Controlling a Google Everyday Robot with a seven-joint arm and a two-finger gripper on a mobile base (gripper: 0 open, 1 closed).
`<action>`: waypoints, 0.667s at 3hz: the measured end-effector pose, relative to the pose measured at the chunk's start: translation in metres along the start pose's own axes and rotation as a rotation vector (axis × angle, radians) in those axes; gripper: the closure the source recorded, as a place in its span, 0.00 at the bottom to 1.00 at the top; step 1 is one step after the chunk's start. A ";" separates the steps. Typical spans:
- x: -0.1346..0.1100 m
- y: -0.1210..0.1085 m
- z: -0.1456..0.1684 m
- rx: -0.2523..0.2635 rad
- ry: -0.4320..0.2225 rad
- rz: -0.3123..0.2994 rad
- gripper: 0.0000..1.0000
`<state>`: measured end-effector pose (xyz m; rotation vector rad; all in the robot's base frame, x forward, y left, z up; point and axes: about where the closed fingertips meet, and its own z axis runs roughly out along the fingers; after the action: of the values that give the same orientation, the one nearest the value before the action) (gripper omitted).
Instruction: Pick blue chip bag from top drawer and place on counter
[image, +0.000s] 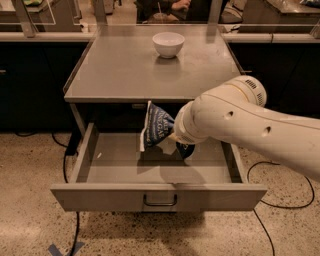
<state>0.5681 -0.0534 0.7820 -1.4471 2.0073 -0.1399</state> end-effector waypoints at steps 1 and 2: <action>-0.004 -0.004 -0.009 0.026 -0.008 0.001 1.00; -0.009 -0.007 -0.021 0.048 -0.013 0.000 1.00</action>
Offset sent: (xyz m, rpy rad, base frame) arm -0.0075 -0.0024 0.0374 0.0020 -0.0709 -0.0277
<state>0.5636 -0.0543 0.8055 -1.4138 1.9807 -0.1776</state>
